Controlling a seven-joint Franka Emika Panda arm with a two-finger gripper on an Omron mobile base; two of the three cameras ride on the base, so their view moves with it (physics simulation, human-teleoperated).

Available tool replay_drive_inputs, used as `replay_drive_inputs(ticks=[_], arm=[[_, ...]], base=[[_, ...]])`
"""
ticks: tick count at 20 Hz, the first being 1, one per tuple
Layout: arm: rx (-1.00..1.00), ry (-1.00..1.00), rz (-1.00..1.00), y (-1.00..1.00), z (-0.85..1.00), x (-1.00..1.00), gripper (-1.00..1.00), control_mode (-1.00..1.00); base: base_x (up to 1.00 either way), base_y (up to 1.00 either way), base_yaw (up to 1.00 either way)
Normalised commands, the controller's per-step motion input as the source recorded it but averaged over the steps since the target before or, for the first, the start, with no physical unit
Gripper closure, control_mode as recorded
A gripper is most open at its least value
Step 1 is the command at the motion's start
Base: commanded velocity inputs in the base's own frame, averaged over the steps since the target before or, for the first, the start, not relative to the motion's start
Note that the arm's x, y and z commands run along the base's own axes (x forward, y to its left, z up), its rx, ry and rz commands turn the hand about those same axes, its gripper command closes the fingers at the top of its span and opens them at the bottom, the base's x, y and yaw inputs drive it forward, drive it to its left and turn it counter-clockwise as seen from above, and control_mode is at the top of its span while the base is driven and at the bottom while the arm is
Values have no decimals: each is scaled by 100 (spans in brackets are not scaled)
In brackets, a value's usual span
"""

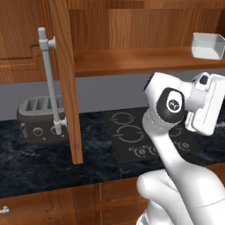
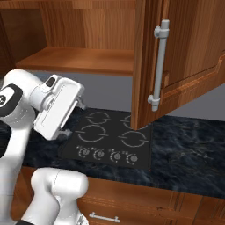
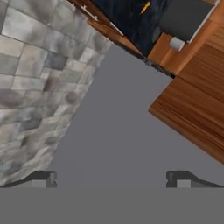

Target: Retrieve the tupperware from the cabinet, then place the raw meat into the tupperware to avoid contamination.

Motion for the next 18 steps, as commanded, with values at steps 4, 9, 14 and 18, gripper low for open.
replay_drive_inputs(ticks=[4, 9, 14, 18], arm=[[-25, 20, 10, -56, 15, -2, -100, -100], [-13, 15, 10, -65, 28, -1, -100, -100], [-2, 13, 7, -59, 55, 0, -100, -100], [0, 9, 1, -52, 57, 0, -100, -100]], base=[[0, 0, 0], [0, 0, 0], [0, 0, 0], [0, 0, 0]])
